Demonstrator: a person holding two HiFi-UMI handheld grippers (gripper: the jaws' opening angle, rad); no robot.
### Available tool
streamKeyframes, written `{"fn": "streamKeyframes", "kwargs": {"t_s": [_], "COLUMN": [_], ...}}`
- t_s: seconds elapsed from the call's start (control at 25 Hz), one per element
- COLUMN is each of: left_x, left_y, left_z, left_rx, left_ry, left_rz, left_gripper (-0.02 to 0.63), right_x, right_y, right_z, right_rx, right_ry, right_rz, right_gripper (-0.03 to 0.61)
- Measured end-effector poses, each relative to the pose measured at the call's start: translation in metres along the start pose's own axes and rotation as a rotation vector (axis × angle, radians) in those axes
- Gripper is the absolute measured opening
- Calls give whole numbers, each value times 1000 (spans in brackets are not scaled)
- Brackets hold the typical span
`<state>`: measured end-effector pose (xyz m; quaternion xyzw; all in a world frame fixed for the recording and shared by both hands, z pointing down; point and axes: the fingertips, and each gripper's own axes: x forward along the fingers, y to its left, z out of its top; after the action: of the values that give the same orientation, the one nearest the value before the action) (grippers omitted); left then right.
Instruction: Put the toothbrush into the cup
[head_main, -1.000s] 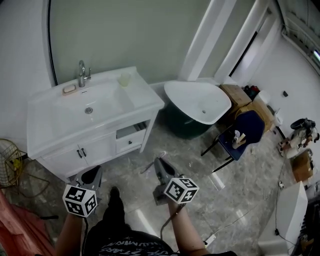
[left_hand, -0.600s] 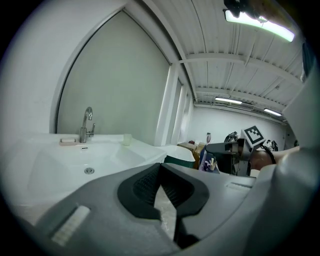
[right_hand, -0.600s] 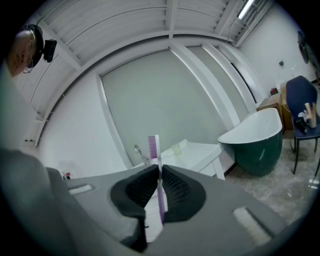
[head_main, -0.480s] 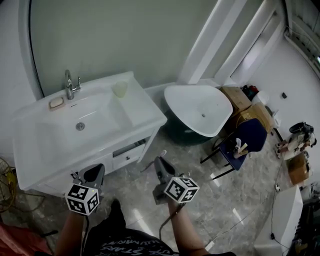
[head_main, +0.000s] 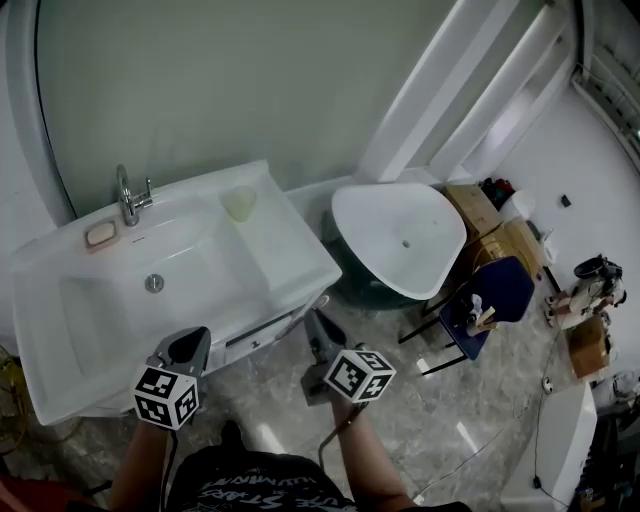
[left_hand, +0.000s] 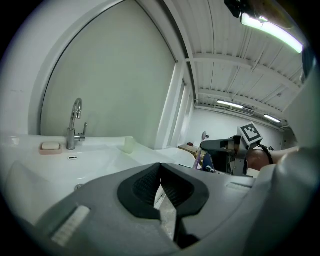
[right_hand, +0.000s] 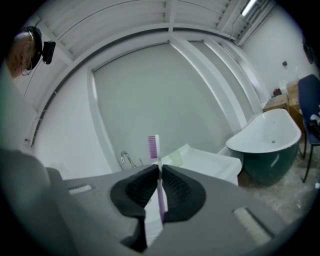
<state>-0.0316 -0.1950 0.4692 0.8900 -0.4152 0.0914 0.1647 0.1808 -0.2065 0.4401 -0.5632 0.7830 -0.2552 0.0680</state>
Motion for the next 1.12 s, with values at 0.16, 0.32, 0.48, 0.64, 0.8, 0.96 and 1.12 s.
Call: {"fn": "streamKeyframes", "kwargs": {"t_s": [0.16,0.32,0.48,0.64,0.8,0.96,1.12], "left_x": [14,27,40,61,89,118,140], "left_y": [13,21,31,48,67,85,98], "left_z": [9,16,22,30,44,64,77], "left_rx": [-10,-7,-6,-14,-35,-46,-55], "left_ry": [-14,-19,-20,-28,-36,-41,-47], "left_rz": [2,4,32,87,158,227,293], "left_gripper": [9,10,10,9,11,10,10], "right_x": [22,38,61,102,152,200,245], "right_y": [0,-5,-13,-28,-40,-50,-57], "right_z": [12,24,34,48,70,96,115], "right_rx": [-16,-21,-17,-20,-29,-38,-45], "right_ry": [-4,-16,-14,-4,26,50,78], "right_rz": [11,19,44,95,165,232,303], "right_gripper": [29,29,29,29,29,29,29]}}
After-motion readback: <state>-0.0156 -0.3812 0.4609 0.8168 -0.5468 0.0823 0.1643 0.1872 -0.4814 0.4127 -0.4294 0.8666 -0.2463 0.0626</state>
